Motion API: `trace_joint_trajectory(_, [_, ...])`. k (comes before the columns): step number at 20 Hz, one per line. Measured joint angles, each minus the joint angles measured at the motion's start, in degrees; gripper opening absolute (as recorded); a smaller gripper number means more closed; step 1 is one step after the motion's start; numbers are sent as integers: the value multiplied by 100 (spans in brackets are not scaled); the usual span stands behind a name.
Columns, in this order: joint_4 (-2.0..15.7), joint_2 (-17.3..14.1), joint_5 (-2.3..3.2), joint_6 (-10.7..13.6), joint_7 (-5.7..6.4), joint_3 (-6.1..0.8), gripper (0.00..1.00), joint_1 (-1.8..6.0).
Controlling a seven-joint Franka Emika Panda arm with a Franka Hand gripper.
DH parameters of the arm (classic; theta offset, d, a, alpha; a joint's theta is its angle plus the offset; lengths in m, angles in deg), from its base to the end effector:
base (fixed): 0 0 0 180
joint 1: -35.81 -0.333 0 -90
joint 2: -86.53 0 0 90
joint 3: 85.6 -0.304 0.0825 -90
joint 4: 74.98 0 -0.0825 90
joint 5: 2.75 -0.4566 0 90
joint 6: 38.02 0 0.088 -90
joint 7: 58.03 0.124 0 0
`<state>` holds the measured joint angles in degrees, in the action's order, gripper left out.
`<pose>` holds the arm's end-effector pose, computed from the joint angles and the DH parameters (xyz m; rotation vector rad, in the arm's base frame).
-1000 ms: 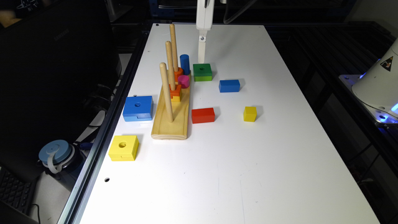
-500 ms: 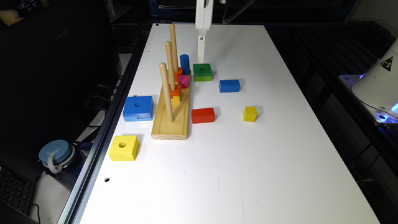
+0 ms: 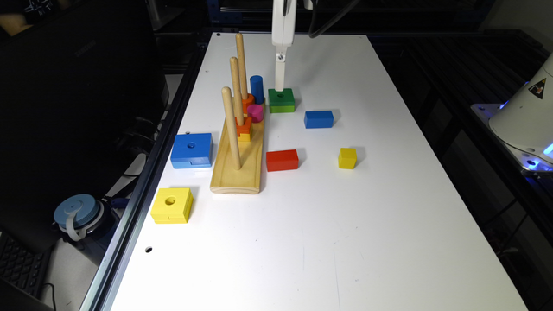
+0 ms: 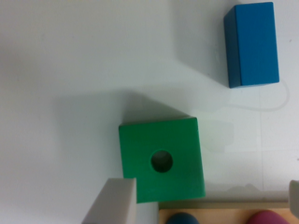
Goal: Pick up green block.
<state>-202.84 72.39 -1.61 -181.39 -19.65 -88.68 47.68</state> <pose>0.5846 -0.0894 0.1770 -2.8811 1.2338 -0.0365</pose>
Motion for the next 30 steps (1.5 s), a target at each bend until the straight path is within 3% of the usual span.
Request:
trace_joint_trajectory(4, [15, -95, 7, -34, -1, 3, 100, 6])
trace_joint_trajectory(5, [25, -106, 30, -34, -7, 21, 100, 17])
trace_joint_trajectory(7, [74, -137, 49, -33, -141, 89, 100, 101])
trace_joint_trajectory(10, [136, -191, 49, -32, -255, 81, 100, 216])
trace_joint_trajectory(21, [156, -224, 49, -32, -255, 63, 100, 217])
trace_joint_trajectory(26, [182, -466, 49, -207, -255, 63, 100, 217])
trace_joint_trajectory(30, [226, -511, 49, -209, -255, 63, 100, 217])
